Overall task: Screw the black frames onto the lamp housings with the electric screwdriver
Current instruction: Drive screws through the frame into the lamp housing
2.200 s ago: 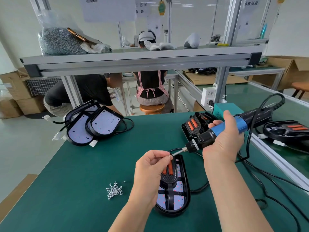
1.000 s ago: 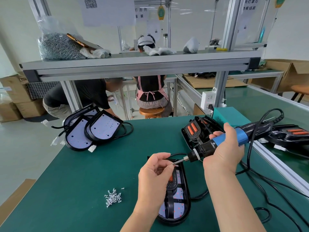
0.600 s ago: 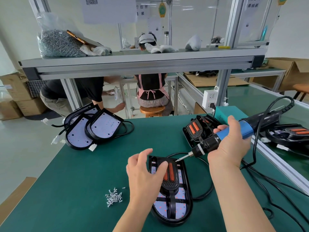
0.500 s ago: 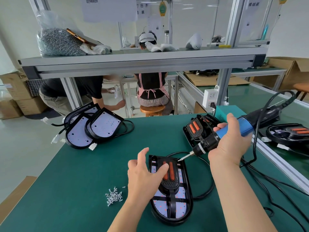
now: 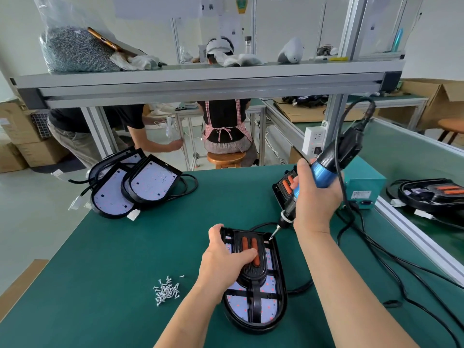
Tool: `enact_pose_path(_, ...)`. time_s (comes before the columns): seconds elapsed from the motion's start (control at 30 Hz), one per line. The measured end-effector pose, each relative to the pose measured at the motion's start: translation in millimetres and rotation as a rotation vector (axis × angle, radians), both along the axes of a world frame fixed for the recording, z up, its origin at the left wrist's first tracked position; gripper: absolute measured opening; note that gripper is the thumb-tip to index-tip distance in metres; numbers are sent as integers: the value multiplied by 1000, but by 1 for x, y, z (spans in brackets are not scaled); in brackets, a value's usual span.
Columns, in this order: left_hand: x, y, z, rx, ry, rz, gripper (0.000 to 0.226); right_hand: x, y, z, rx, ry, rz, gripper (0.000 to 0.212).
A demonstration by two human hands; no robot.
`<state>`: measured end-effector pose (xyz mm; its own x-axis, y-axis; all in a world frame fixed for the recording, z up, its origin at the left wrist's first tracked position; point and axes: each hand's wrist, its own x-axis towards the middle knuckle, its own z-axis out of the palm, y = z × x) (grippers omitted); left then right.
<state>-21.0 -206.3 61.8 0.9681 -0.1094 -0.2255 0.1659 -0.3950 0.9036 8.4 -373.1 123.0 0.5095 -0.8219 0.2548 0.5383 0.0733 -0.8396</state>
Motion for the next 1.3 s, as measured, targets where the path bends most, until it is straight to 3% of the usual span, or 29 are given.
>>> enact_pose_path(0.3, 1, 0, -5, -74, 4, 17, 91, 13, 4, -17, -81, 75, 30, 49)
enact_pose_path(0.53, 2, 0, -8, -74, 0, 26, 93, 17, 6, -19, -147, 122, 57, 34)
enact_pose_path(1.0, 3, 0, -9, -88, 13, 22, 89, 23, 3, -20, -139, 156, 73, 44)
enact_pose_path(1.3, 4, 0, -12, -102, 4, 28, 92, 22, 8, -15, -168, 149, 67, 19)
